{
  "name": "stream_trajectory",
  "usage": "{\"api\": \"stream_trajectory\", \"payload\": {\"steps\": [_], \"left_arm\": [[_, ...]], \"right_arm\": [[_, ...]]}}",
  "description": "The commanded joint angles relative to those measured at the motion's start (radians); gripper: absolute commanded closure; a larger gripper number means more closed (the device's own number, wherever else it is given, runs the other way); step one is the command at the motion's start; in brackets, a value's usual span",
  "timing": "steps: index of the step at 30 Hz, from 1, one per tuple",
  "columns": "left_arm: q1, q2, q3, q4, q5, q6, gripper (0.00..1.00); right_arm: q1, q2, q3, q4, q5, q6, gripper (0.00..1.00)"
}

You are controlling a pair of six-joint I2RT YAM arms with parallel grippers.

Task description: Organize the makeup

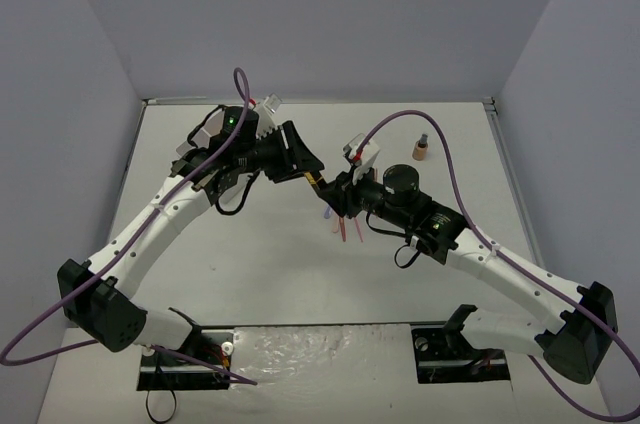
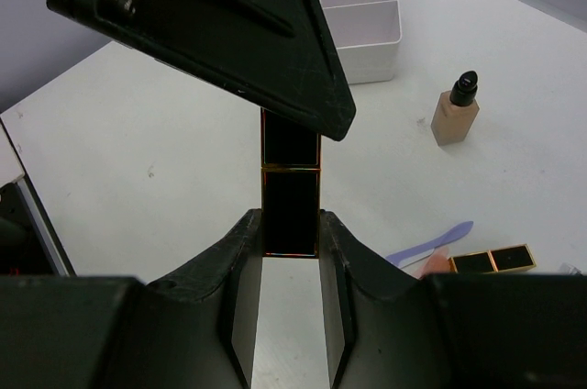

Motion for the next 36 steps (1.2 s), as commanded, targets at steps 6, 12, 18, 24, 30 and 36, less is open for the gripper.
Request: {"api": "stream_trajectory", "payload": {"steps": [6, 12, 18, 24, 30, 36], "left_arm": [[-0.005, -0.034, 0.034, 0.088, 0.024, -0.008, 0.81], [-0.001, -0.043, 0.03, 0.062, -0.033, 0.064, 1.0], [0.019, -0.077, 0.059, -0.025, -0.206, 0.218, 1.0], [0.098, -0.088, 0.089, -0.095, -0.459, 0.409, 1.0], [0.236, -0.074, 0.066, -0.007, -0.642, 0.496, 1.0], [0.368, 0.024, 0.054, 0.148, -0.685, 0.572, 1.0]], "right_arm": [[0.008, -0.002, 0.026, 0.111, -0.001, 0.001, 1.0], [0.008, 0.007, 0.035, 0.101, 0.01, 0.005, 0.56], [0.007, 0.015, 0.052, 0.05, 0.052, 0.001, 0.12], [0.006, -0.02, 0.039, 0.0, 0.127, -0.002, 0.0], [0.002, -0.064, 0.009, -0.043, 0.19, 0.0, 0.0], [-0.009, -0.093, -0.031, -0.059, 0.21, 0.008, 0.0]]}}
